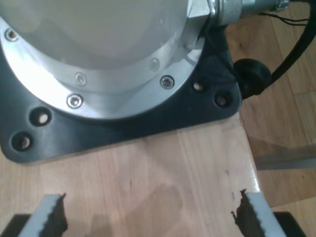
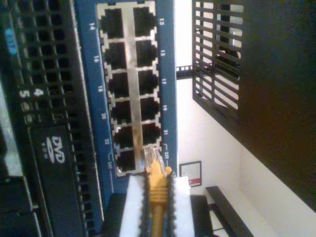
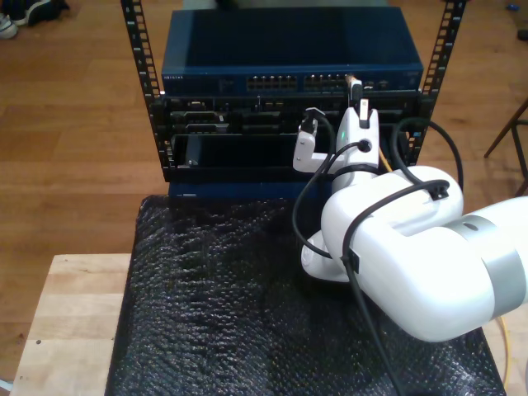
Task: Grab the cable and plug it in
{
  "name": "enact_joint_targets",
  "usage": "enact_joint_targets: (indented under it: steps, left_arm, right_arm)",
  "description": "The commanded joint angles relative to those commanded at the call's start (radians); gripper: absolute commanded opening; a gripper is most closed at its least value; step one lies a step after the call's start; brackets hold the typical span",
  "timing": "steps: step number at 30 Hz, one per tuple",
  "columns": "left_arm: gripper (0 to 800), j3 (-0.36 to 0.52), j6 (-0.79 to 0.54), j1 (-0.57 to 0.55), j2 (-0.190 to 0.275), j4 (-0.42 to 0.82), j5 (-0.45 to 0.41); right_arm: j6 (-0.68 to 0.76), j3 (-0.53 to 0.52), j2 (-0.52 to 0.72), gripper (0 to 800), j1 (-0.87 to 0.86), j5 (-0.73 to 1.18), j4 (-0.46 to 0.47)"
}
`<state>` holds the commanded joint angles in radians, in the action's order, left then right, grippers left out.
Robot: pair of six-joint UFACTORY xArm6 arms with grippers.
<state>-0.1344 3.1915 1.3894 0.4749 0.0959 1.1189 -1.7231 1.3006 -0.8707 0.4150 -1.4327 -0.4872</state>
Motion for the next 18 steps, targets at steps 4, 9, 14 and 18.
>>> enact_joint_targets:
  steps: [4,9,14,18]
  left_arm:
    - [800,0.002,0.000,0.000,0.000,0.000,0.000]
    - [800,0.002,0.000,0.000,0.000,0.000,0.000]
    - [800,0.002,0.000,0.000,0.000,0.000,0.000]
    - [800,0.000,0.000,0.000,0.000,0.000,0.000]
  right_arm:
    - [-0.002,0.002,0.000,0,0.000,0.017,0.000]
    - [0.000,0.021,-0.002,0,0.000,0.034,0.000]
    - [0.000,0.028,0.000,0,0.000,0.041,0.002]
    - [0.000,0.037,-0.002,0,0.000,0.046,0.002]
